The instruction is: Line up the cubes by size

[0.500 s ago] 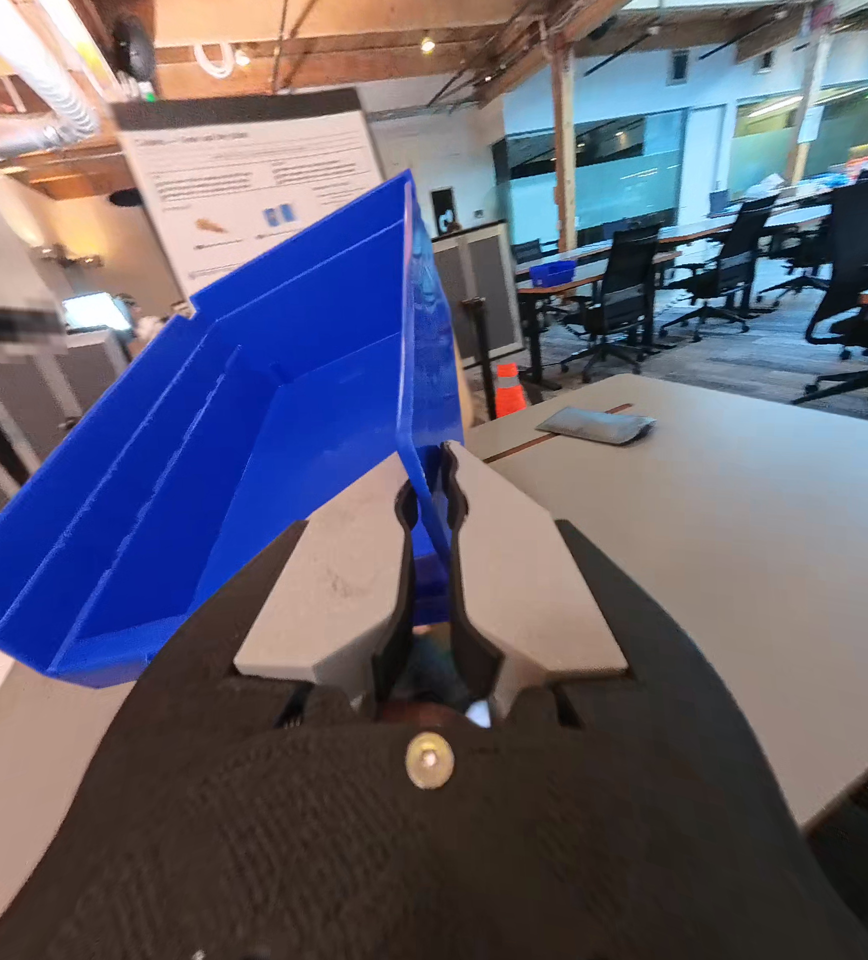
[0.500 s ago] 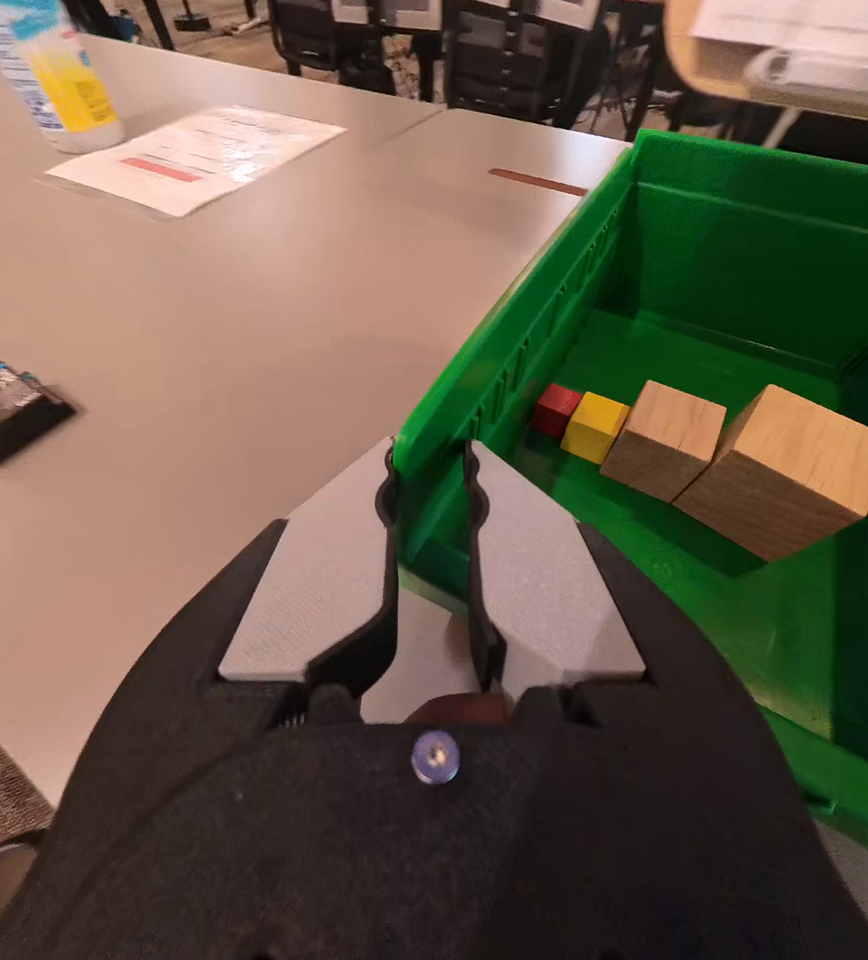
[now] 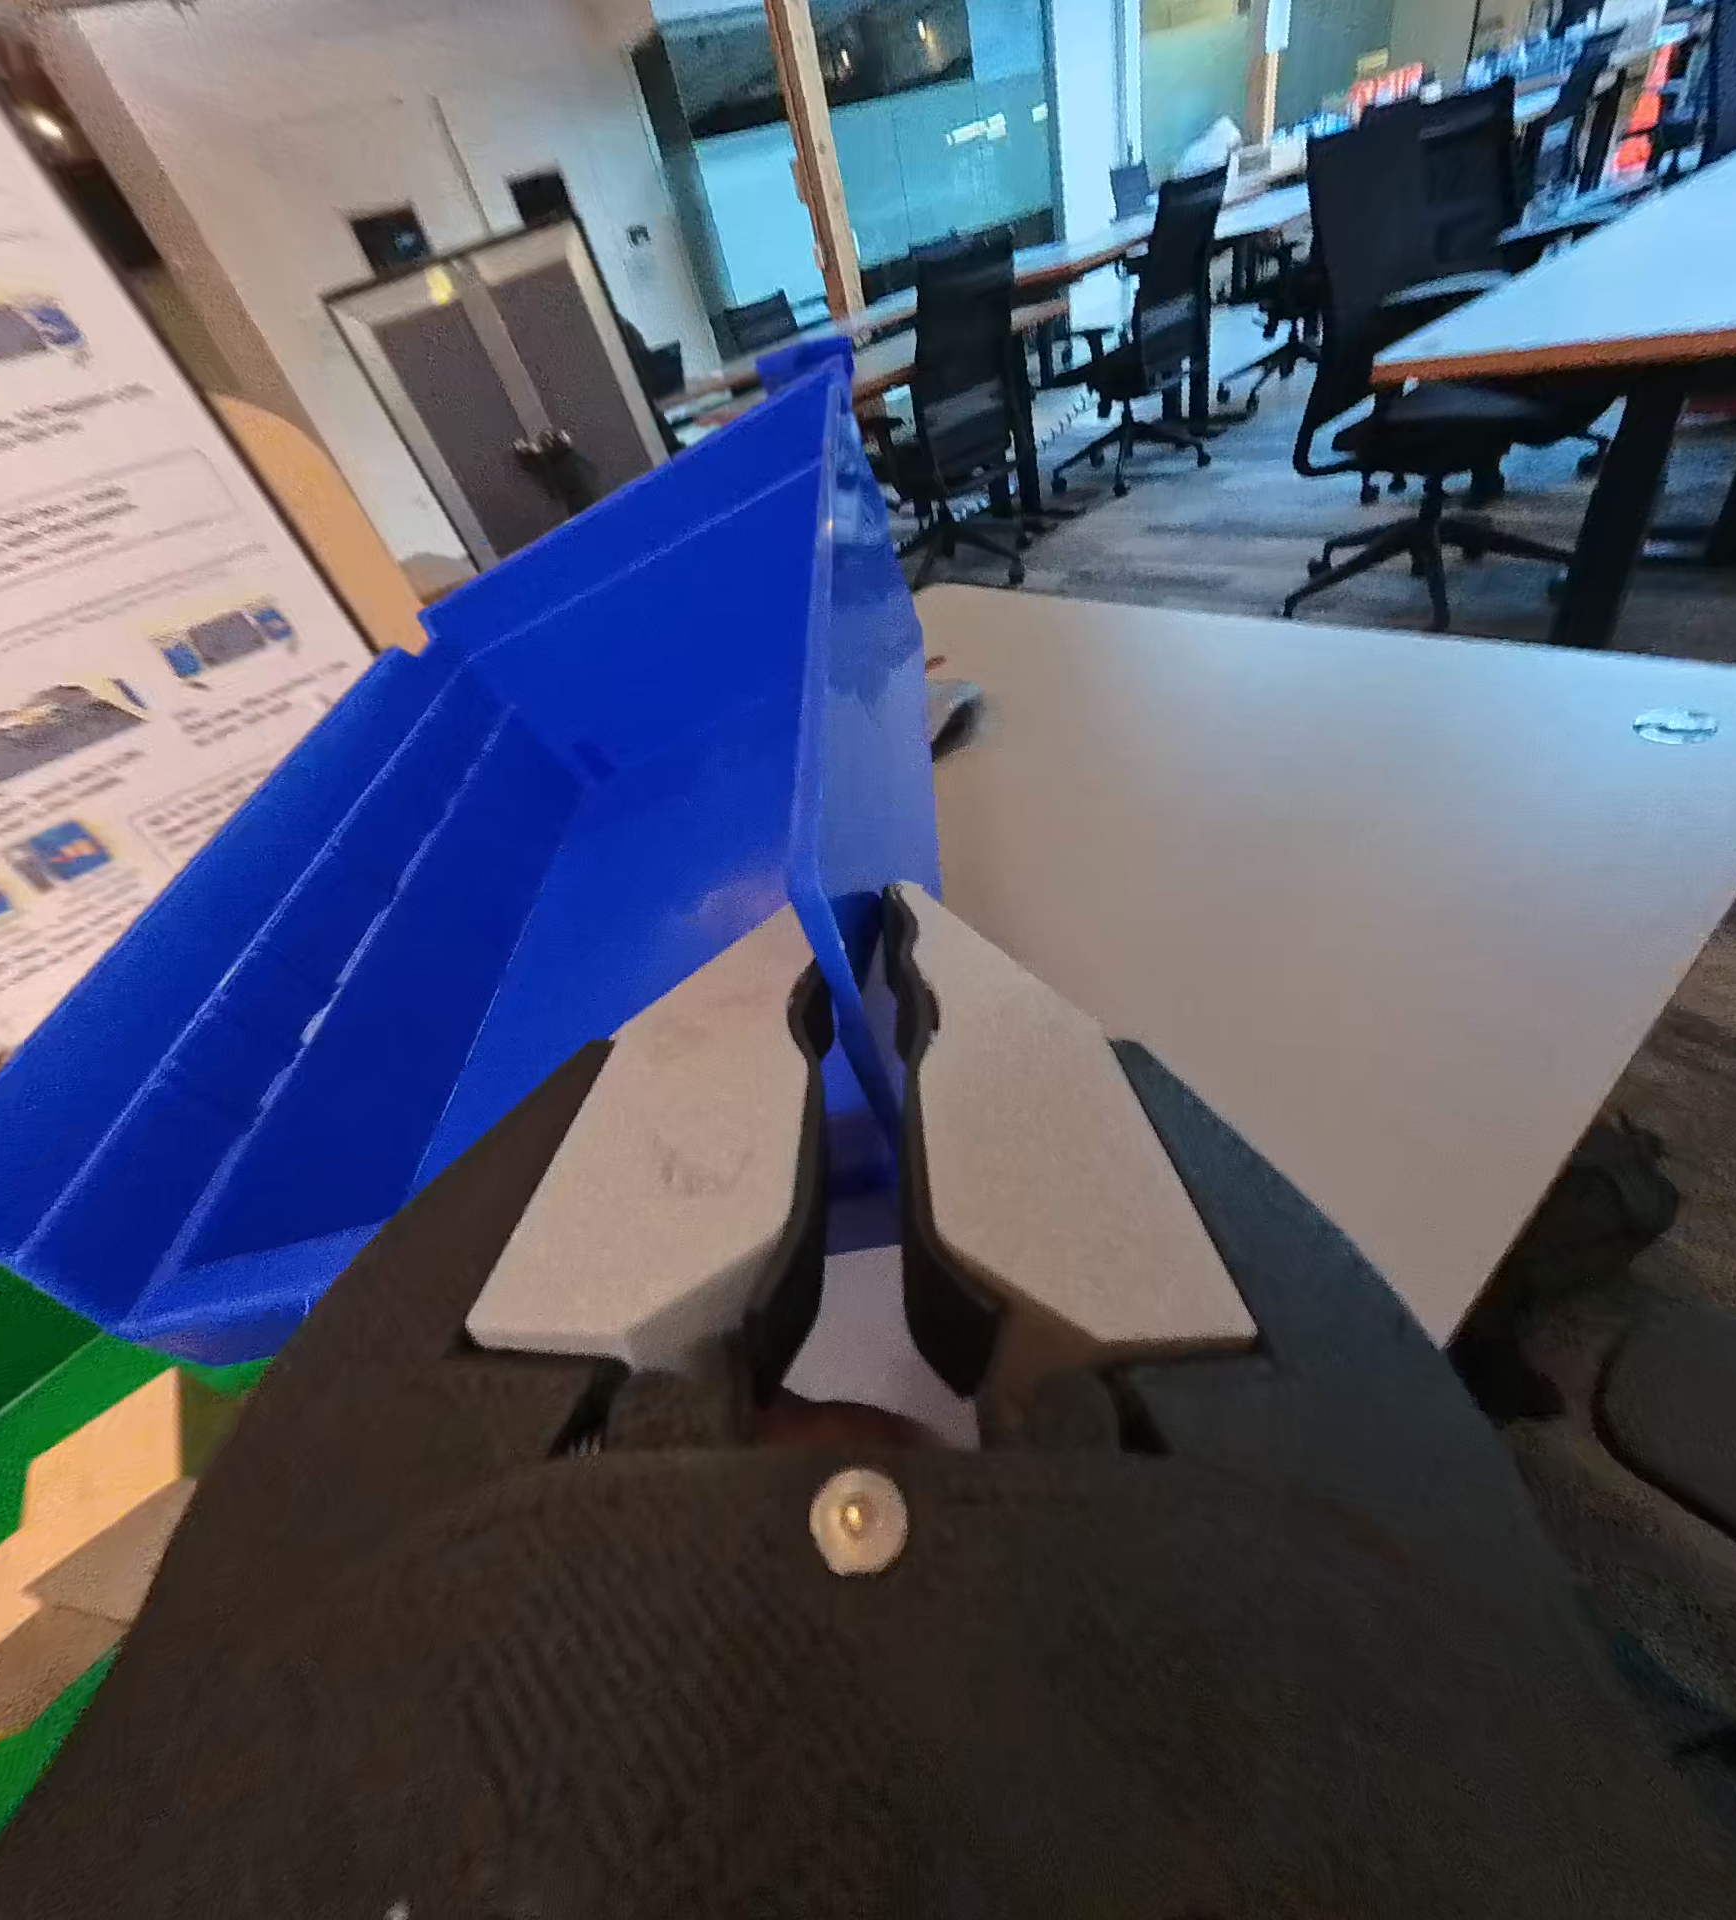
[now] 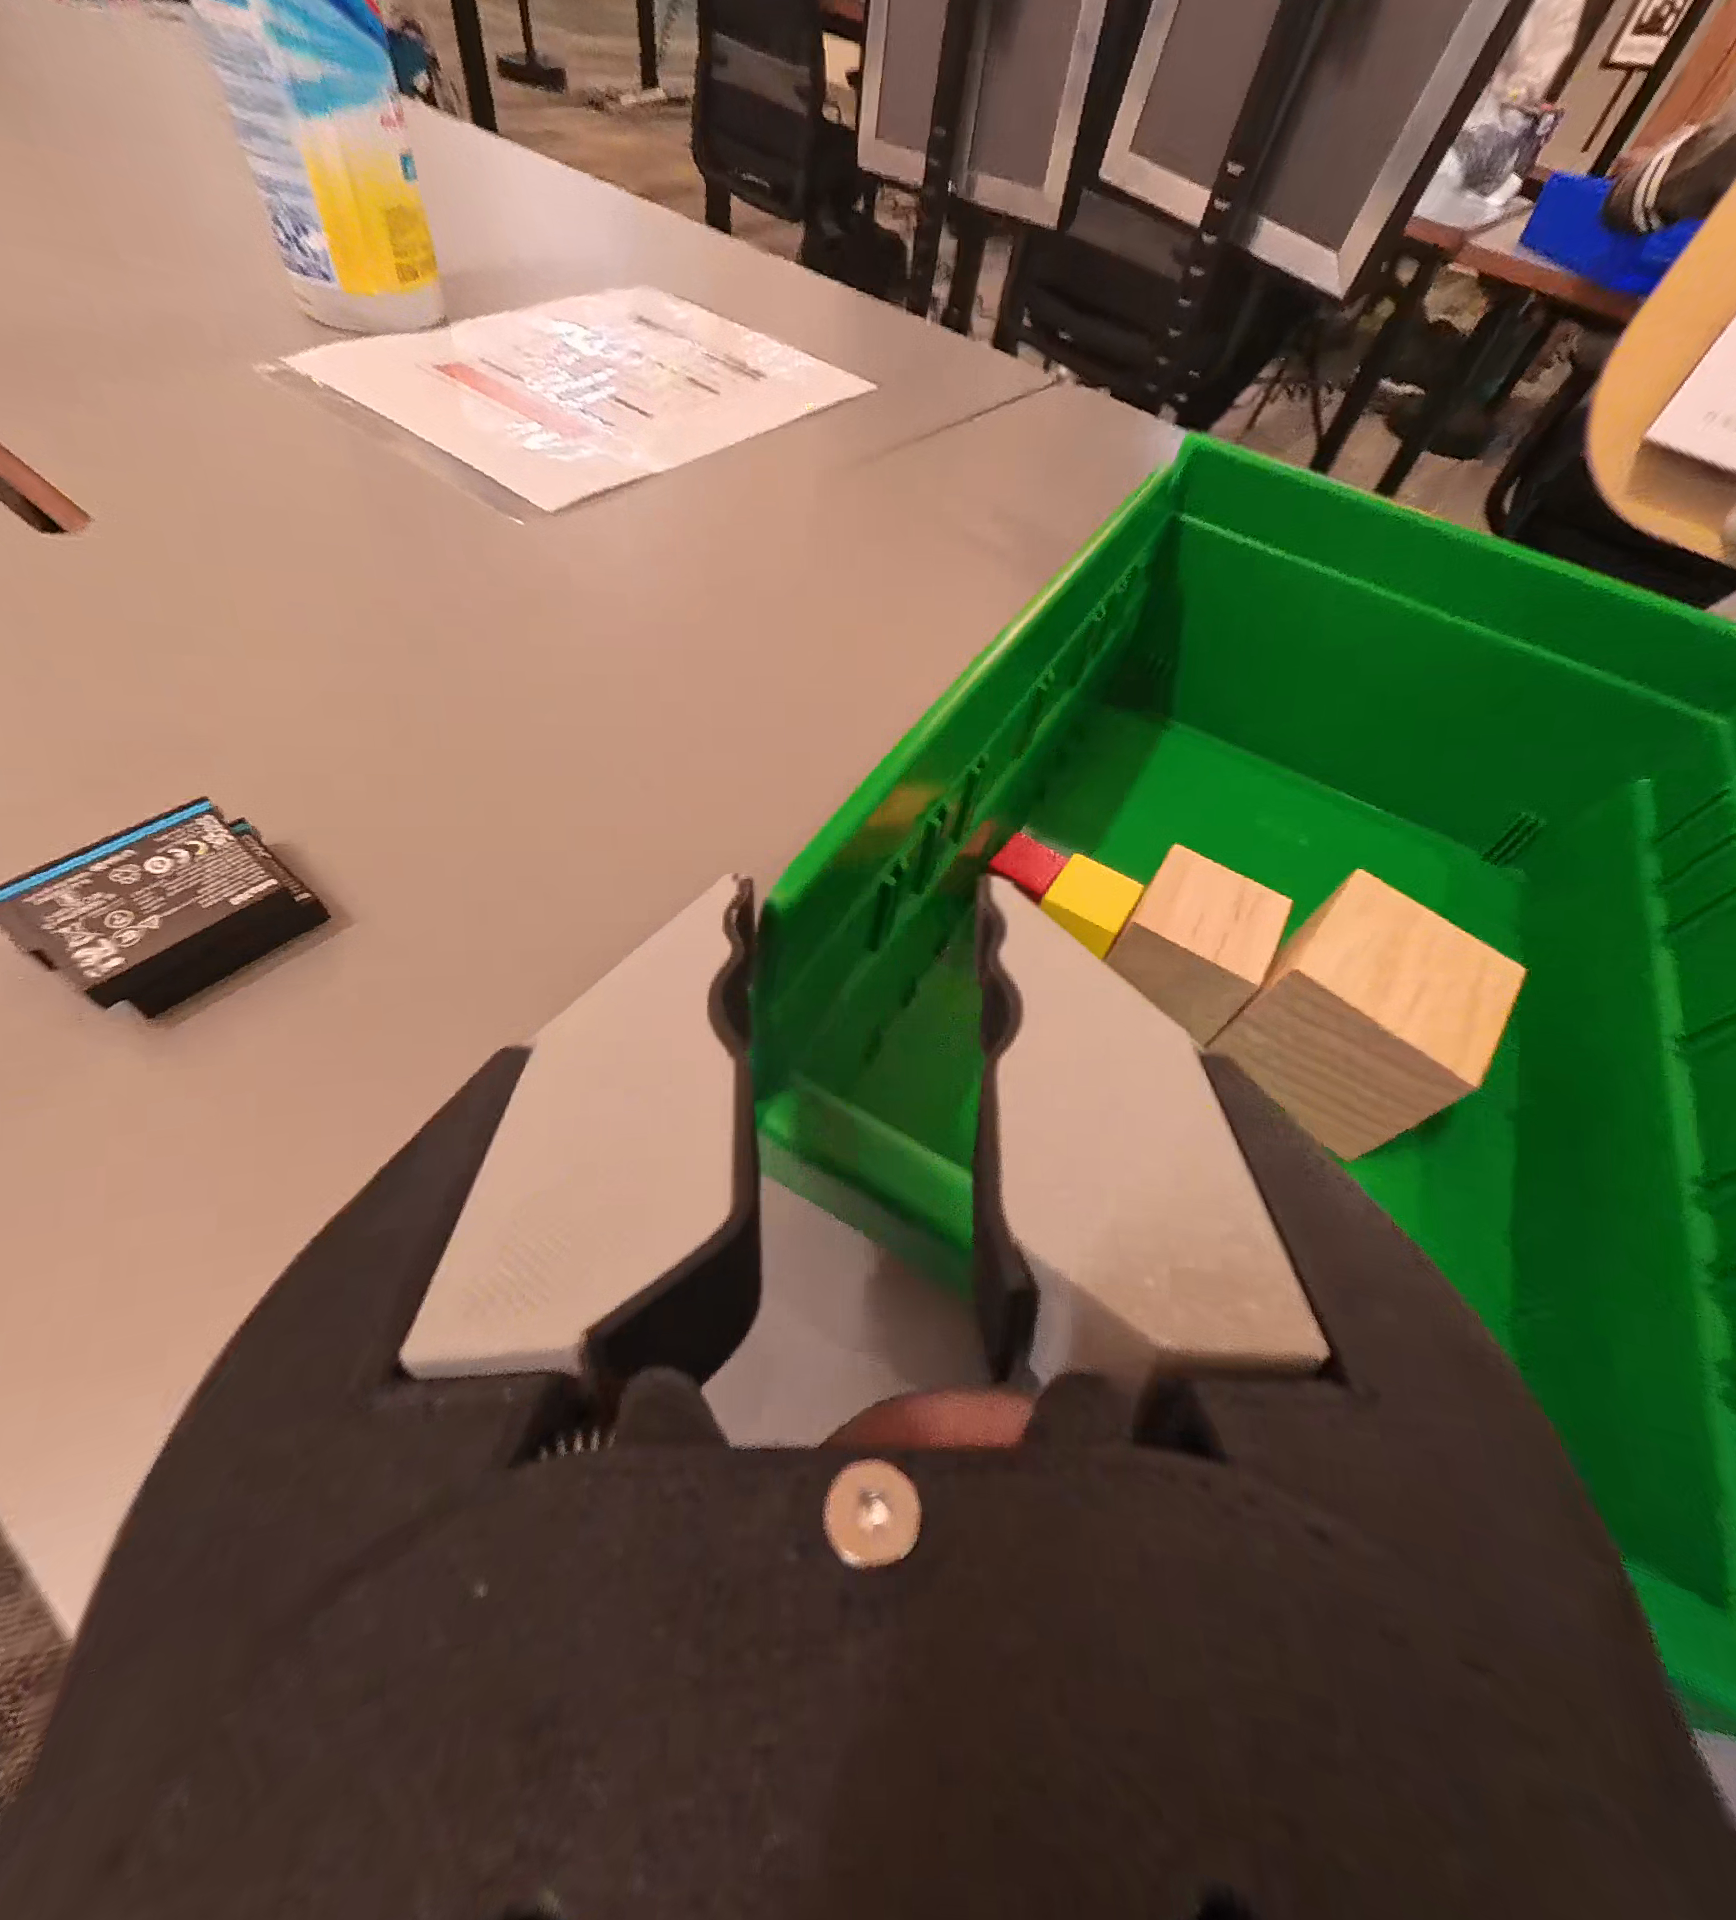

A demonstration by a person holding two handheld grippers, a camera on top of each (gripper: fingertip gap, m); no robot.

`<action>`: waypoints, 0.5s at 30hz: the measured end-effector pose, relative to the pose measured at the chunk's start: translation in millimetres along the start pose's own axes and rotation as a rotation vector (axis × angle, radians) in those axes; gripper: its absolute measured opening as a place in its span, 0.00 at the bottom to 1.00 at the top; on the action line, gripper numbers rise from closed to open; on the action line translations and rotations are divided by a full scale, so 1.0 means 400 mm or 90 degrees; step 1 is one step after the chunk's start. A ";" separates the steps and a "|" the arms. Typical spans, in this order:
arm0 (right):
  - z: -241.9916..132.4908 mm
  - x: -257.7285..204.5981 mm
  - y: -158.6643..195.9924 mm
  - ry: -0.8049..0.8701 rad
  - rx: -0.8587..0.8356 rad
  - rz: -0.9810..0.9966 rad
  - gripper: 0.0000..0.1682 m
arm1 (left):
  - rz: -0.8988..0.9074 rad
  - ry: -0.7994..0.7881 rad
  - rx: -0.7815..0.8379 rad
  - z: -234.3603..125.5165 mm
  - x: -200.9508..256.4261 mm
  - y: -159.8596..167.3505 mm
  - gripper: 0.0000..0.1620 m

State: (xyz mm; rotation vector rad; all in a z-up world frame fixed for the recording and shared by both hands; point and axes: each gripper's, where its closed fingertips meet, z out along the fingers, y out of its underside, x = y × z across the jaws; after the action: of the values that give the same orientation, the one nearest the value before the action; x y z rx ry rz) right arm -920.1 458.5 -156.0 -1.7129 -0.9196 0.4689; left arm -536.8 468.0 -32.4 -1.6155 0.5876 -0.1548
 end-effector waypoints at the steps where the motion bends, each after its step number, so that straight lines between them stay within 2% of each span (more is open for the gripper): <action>1: -0.019 0.006 -0.007 -0.009 0.017 0.007 0.25 | 0.005 0.003 -0.014 0.020 0.014 0.019 0.02; 4: -0.070 0.036 -0.012 -0.024 0.059 0.035 0.26 | 0.010 0.010 -0.059 0.073 0.052 0.082 0.02; 9: -0.105 0.124 0.007 0.041 0.117 0.041 0.25 | 0.029 0.007 -0.158 0.167 0.109 0.214 0.02; 15: -0.119 0.170 0.044 0.074 0.136 0.037 0.24 | 0.124 -0.023 -0.182 0.204 0.158 0.287 0.04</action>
State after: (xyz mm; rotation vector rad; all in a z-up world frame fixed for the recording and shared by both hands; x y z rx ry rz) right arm -838.3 479.1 -147.1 -1.5580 -0.7115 0.4821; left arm -479.4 509.3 -169.6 -1.8197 0.7602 0.1077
